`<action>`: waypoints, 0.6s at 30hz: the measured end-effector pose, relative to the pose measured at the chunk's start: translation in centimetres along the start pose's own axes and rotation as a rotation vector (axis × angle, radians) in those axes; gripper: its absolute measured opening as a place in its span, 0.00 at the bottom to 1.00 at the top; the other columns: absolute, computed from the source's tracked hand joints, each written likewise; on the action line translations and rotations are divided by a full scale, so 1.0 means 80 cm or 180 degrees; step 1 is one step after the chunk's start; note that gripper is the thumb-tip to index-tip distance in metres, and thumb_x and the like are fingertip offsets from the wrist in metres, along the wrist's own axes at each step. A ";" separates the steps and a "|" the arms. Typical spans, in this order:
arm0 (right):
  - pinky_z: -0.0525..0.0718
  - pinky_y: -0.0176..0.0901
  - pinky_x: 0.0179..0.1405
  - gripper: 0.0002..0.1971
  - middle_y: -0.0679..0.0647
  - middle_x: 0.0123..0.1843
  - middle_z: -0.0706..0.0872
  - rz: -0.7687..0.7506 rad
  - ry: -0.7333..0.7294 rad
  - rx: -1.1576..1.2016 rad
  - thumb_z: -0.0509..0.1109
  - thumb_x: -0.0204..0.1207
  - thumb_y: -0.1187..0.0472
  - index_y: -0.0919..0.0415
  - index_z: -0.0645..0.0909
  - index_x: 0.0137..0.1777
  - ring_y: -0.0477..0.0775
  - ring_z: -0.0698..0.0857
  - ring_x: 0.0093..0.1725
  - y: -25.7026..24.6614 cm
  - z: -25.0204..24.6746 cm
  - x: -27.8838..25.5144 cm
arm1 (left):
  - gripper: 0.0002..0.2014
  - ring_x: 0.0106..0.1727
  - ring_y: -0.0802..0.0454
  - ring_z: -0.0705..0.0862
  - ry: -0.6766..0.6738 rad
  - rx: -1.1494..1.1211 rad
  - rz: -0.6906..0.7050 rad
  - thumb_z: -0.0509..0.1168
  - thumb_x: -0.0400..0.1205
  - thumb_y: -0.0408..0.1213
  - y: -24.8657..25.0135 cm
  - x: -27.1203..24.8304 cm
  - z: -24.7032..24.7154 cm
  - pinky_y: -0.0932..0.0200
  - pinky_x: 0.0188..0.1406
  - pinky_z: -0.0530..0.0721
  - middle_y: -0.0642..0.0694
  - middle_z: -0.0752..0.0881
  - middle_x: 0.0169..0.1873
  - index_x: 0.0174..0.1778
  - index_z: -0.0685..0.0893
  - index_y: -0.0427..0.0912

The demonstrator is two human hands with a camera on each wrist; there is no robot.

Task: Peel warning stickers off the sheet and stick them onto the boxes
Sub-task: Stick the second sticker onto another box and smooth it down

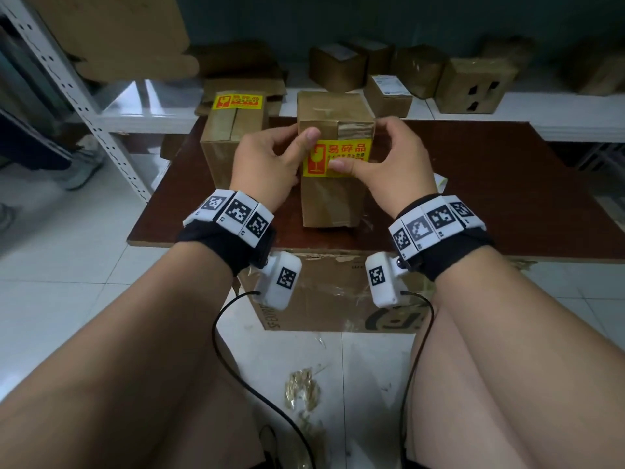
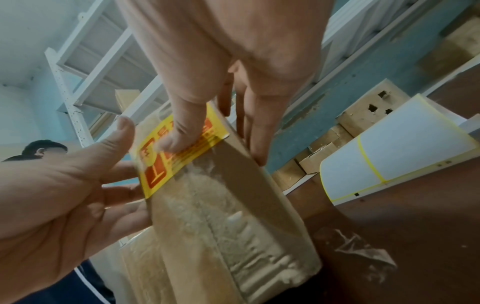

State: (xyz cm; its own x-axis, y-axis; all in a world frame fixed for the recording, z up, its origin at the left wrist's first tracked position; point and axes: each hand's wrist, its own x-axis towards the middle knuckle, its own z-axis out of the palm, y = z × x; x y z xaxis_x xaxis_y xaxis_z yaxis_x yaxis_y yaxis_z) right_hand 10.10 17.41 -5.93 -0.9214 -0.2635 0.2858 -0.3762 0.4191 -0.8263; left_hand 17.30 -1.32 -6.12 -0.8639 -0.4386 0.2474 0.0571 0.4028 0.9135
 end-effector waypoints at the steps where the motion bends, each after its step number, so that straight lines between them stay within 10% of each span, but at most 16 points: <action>1: 0.77 0.20 0.62 0.37 0.39 0.70 0.85 -0.0019 -0.0063 -0.0003 0.91 0.68 0.52 0.51 0.81 0.77 0.36 0.81 0.68 0.002 0.001 0.003 | 0.27 0.56 0.57 0.95 -0.0016 0.0047 0.0070 0.75 0.81 0.64 -0.001 0.000 -0.001 0.44 0.56 0.96 0.54 0.96 0.54 0.69 0.92 0.50; 5: 0.89 0.57 0.73 0.47 0.46 0.78 0.86 -0.0011 -0.0455 0.0167 0.93 0.64 0.60 0.47 0.78 0.83 0.49 0.84 0.79 0.017 0.004 0.009 | 0.42 0.62 0.55 0.94 -0.0047 0.0095 0.0116 0.83 0.67 0.69 -0.014 0.005 -0.003 0.49 0.64 0.94 0.53 0.95 0.62 0.73 0.89 0.48; 10: 0.84 0.51 0.76 0.38 0.42 0.72 0.90 0.0052 -0.0220 0.0095 0.82 0.68 0.29 0.45 0.85 0.77 0.44 0.84 0.75 0.005 0.002 0.002 | 0.40 0.60 0.56 0.94 -0.0191 0.0293 -0.0081 0.88 0.66 0.57 -0.026 0.012 -0.001 0.48 0.63 0.94 0.51 0.94 0.62 0.74 0.88 0.47; 18: 0.89 0.55 0.73 0.36 0.43 0.68 0.93 -0.0011 -0.0377 0.0029 0.91 0.67 0.47 0.45 0.87 0.77 0.45 0.89 0.71 0.022 0.003 0.008 | 0.38 0.64 0.56 0.92 -0.0397 0.0387 -0.0153 0.91 0.66 0.41 -0.038 0.022 -0.006 0.52 0.67 0.92 0.49 0.93 0.65 0.74 0.89 0.50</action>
State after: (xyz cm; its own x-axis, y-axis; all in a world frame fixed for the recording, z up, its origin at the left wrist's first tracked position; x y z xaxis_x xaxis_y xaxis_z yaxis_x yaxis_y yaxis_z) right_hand 8.87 17.74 -7.29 -0.9018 -0.3659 0.2298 -0.3780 0.4103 -0.8299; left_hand 15.82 -3.70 -8.29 -0.9201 -0.3595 0.1556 -0.0400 0.4813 0.8756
